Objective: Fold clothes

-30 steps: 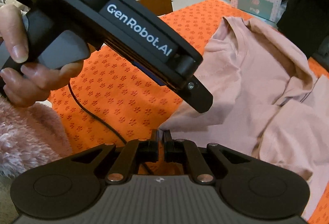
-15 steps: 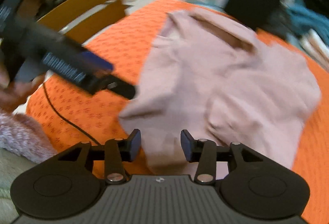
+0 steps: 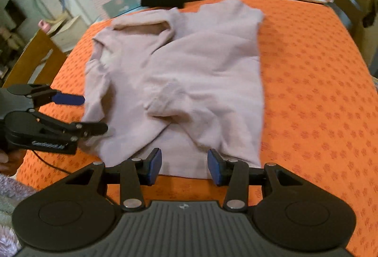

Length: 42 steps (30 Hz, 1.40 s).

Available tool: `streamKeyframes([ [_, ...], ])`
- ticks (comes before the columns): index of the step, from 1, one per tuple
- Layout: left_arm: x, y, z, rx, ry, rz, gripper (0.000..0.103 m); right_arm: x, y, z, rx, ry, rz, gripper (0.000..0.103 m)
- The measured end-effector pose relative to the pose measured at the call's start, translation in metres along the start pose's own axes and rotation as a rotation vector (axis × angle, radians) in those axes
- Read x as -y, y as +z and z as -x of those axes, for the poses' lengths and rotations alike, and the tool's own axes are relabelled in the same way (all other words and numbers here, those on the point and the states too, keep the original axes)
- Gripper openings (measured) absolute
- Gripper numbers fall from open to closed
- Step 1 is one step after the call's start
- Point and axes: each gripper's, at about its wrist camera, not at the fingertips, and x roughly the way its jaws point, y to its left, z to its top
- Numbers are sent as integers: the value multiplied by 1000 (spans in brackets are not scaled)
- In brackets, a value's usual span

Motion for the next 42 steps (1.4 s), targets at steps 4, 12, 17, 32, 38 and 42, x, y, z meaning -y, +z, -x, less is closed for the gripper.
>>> streamKeyframes([
  [4,-9,-1,4,19,-19,23,22,-3,2,4,27,-25,18,49],
  [12,-47,-39,47,22,-64,187,7,-19,16,3,61,-61,139,51],
  [17,-81,-82,49,-60,-71,405,7,-34,31,-14,51,-91,295,56],
  [32,-107,-123,44,-54,-118,759,5,22,43,50,215,-198,134,6],
  [38,-112,-106,59,-25,-95,740,4,95,6,113,328,-347,-181,5],
  [42,-119,-100,82,6,-68,727,4,128,-35,135,338,-353,-377,4],
])
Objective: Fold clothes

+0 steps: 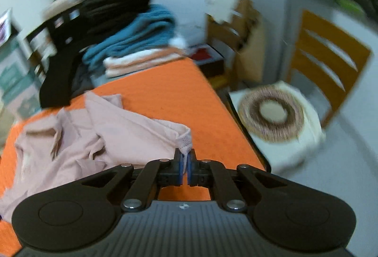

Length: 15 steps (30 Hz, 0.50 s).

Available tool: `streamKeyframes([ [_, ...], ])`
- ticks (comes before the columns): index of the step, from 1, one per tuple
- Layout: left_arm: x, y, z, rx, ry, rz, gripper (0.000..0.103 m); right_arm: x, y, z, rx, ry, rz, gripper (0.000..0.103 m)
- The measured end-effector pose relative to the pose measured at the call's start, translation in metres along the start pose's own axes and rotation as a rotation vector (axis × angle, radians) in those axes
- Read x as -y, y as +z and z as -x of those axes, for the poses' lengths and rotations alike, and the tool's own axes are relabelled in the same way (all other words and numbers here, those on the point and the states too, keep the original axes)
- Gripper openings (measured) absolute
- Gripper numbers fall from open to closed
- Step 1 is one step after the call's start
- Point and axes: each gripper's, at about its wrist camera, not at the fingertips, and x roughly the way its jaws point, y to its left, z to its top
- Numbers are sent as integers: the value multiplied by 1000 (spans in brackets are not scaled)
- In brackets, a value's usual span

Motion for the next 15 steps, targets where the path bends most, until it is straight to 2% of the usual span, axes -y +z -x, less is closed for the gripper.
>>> streamKeyframes([
  [4,-9,-7,2,-43,27,-6,4,24,-37,-8,-83,-30,-85,4],
  [8,-23,-24,-15,-113,63,24,4,36,-73,-28,-176,-53,-130,4],
  [13,-33,-33,-33,-158,110,63,4,29,-89,-50,-259,-67,-87,6],
  [14,-35,-32,-31,-146,98,79,5,27,-87,-51,-268,-69,-62,9],
  [15,-37,-31,-29,-137,96,96,5,23,-83,-49,-269,-76,-25,17],
])
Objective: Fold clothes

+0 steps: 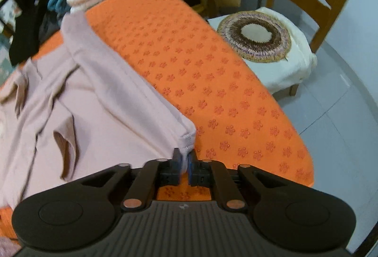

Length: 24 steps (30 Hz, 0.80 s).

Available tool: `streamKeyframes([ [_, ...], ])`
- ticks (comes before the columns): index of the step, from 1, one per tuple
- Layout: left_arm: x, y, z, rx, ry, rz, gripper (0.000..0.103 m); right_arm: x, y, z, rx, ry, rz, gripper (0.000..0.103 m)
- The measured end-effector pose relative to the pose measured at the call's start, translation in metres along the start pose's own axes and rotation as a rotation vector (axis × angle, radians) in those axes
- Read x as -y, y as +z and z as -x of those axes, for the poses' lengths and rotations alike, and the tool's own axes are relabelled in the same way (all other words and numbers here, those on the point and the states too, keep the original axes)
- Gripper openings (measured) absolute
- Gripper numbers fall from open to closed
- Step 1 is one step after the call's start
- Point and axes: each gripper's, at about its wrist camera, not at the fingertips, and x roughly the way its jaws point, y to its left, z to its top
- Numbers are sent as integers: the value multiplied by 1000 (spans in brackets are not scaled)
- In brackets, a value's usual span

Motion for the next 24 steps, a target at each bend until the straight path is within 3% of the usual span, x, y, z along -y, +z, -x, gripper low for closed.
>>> streamKeyframes([
  [3,-1,-1,11,36,0,22,10,-11,16,17,35,-16,107,34],
  [9,16,-7,28,82,1,21,22,-34,62,34,93,23,294,37],
  [16,46,-23,56,187,31,43,48,-67,121,15,106,148,420,37],
  [24,76,-46,67,241,70,97,56,-87,181,-18,99,282,472,42],
])
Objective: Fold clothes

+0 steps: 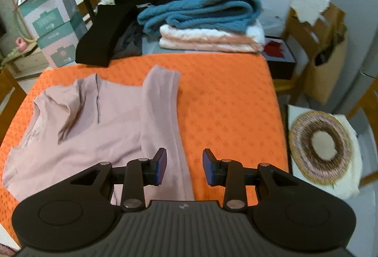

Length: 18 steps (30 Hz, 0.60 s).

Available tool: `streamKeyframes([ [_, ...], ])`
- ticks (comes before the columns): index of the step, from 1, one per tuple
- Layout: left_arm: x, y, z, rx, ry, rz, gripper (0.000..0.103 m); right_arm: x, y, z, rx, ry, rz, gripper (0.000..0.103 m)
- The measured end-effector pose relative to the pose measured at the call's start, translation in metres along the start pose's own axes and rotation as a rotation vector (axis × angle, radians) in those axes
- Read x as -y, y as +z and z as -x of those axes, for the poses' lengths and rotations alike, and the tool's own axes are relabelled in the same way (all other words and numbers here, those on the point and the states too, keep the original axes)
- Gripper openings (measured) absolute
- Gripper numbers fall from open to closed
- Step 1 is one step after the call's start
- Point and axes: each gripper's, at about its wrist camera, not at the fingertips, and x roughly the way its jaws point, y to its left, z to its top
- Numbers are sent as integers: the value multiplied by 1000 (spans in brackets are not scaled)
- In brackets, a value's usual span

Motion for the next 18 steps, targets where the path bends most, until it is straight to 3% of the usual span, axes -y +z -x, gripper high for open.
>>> streamKeyframes([
  [4,16,-14,4,17,29,-3,58,11,19,-26,8,28,10,54],
  [6,25,-21,6,34,48,-12,61,15,28,-42,9,27,17,76],
  [11,45,-34,7,45,78,-8,63,14,44,-73,4,-30,54,102],
  [16,61,-43,6,39,103,-32,67,3,59,-87,-17,-2,121,103],
  [18,65,-46,5,32,107,-33,70,-2,66,-96,-68,3,159,103],
])
